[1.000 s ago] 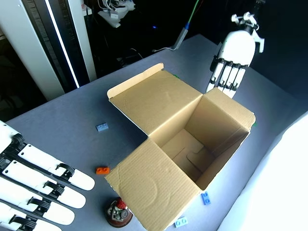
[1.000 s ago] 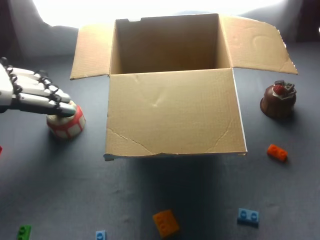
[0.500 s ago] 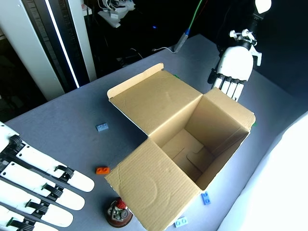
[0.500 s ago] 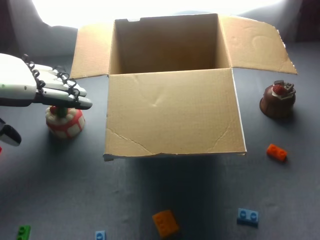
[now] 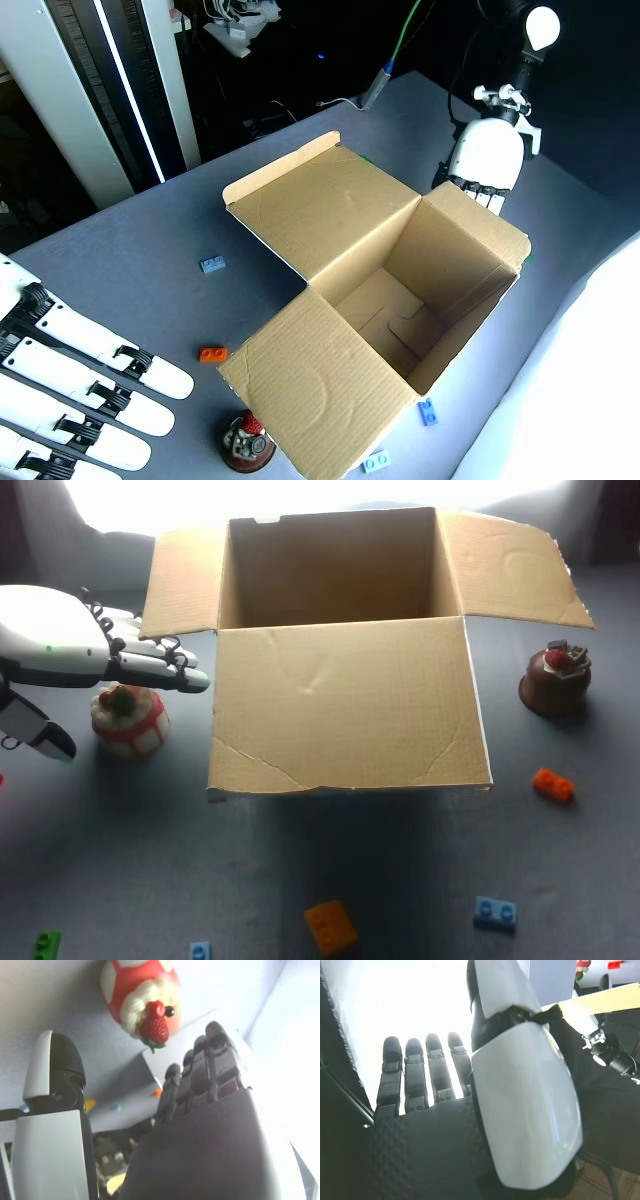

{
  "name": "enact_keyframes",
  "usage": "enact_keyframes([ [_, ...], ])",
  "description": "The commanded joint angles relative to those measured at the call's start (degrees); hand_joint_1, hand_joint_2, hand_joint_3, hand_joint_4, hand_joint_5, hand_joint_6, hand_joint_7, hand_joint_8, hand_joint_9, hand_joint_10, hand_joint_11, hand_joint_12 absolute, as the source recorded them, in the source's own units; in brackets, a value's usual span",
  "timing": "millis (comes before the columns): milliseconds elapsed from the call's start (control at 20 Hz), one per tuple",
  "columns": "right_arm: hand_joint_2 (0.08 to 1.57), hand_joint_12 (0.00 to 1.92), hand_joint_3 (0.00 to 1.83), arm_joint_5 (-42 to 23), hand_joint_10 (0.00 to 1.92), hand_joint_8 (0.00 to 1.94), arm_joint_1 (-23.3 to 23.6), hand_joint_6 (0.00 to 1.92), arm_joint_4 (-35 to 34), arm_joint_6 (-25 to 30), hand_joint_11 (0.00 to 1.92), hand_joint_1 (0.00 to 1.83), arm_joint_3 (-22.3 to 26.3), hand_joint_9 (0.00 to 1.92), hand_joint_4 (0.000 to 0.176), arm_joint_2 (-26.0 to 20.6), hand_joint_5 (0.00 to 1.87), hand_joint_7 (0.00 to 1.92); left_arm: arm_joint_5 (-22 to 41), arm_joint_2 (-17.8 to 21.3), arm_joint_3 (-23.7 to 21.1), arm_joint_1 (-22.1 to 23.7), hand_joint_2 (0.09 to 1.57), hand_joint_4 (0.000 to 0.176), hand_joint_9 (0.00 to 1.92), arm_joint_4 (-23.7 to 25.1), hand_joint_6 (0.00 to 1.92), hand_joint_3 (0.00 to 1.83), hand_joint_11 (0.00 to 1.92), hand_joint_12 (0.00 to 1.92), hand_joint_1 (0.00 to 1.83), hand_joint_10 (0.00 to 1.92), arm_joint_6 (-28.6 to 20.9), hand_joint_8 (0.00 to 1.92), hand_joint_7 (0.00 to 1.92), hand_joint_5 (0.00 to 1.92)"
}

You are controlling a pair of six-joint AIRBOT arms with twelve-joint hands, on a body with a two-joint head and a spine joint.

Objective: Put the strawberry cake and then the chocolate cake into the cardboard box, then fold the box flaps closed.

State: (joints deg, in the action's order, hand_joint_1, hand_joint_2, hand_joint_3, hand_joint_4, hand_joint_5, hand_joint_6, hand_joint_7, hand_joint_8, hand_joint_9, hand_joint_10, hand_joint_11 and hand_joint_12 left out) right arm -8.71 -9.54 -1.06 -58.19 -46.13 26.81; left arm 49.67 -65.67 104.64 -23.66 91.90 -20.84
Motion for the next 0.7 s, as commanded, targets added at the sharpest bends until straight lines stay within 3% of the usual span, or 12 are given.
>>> enact_keyframes([
  [0, 1.06, 0.29, 0.0, -6.27, 0.0, 0.0, 0.46, 0.0, -0.33, -0.03, 0.0, 1.02, -0.07, 0.04, 0.001, -0.69, 0.06, 0.04, 0.38, 0.0, 0.72, 0.15, 1.0, 0.062, 0.05, -3.54, 0.0, 0.0, 0.0, 0.43, 1.18, 0.0, 0.13, 0.0, 0.0, 0.0],
  [200, 1.05, 0.25, 0.0, -6.32, 0.01, 0.01, 0.58, 0.0, -0.34, -0.03, 0.0, 1.03, -0.07, 0.04, 0.014, -0.69, 0.08, 0.06, -0.3, -2.38, 3.25, -0.78, 0.98, 0.064, 0.06, -2.95, 0.0, 0.0, 0.0, 0.43, 1.19, 0.0, 0.13, 0.0, 0.01, 0.01],
  [350, 1.05, 0.26, 0.0, -6.43, 0.0, 0.0, 0.73, 0.0, -1.82, 0.07, 0.0, 1.04, -0.03, 0.05, 0.005, -0.69, 0.07, 0.08, -0.75, -4.27, 5.47, -0.86, 0.99, 0.067, 0.04, -2.81, 0.0, 0.0, 0.0, 0.39, 1.19, 0.0, 0.15, 0.0, 0.0, 0.0],
  [650, 1.06, 0.28, 0.0, -6.01, 0.0, 0.0, 0.68, 0.0, -1.97, -0.21, 0.0, 1.03, 0.09, 0.03, 0.008, -0.7, 0.06, 0.05, -0.97, -7.13, 8.96, -0.76, 1.01, 0.07, 0.06, -2.41, 0.0, 0.01, 0.0, 0.45, 1.18, 0.01, 0.27, 0.0, 0.0, 0.0],
])
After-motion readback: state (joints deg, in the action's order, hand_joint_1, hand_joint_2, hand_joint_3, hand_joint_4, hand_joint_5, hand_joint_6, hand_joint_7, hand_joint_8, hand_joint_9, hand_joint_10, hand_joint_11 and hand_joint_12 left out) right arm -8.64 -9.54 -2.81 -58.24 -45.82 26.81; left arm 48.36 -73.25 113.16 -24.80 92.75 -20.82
